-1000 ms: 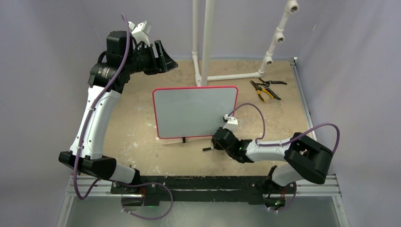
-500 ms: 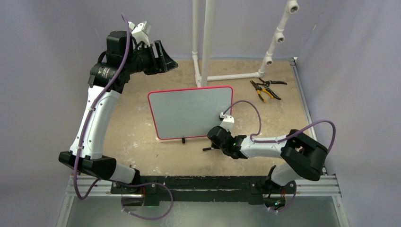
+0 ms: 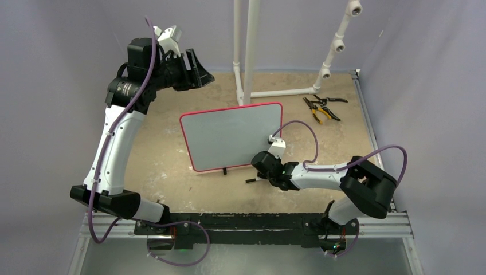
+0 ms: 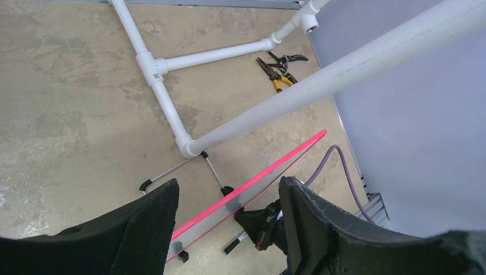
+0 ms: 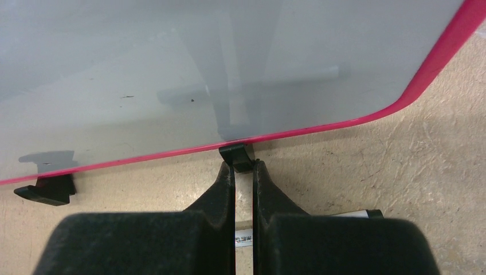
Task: Write a sentence on the whiteboard
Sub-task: Move the whiteboard to the center of the board.
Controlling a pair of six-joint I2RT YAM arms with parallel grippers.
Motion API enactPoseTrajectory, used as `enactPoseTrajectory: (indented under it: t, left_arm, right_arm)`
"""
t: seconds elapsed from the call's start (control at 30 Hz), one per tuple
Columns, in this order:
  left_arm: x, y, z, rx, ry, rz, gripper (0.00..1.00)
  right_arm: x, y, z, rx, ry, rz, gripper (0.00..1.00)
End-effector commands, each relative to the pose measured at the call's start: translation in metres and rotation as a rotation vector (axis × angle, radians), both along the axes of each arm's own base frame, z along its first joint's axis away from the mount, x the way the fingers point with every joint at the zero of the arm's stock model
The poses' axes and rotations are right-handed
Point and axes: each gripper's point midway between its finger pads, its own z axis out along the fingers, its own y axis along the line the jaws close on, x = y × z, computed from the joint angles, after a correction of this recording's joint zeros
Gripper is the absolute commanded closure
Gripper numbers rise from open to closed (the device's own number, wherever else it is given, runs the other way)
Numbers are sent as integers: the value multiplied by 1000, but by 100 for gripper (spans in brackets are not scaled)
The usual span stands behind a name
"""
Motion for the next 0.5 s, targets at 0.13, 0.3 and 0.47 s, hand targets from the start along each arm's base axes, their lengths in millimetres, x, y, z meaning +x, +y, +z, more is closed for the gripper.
enactPoseTrajectory:
  t: [0.13, 0.3, 0.47]
  left_arm:
    - [-10, 19, 5, 87, -69, 31, 33]
    - [-12, 23, 4, 158, -103, 40, 32]
    - [-18, 7, 6, 233, -140, 3, 31]
  right_arm:
    - [24, -45, 16, -85, -127, -106, 58]
    - [19, -37, 39, -17, -159, -37, 40]
    - [12, -31, 64, 31, -171, 26, 29]
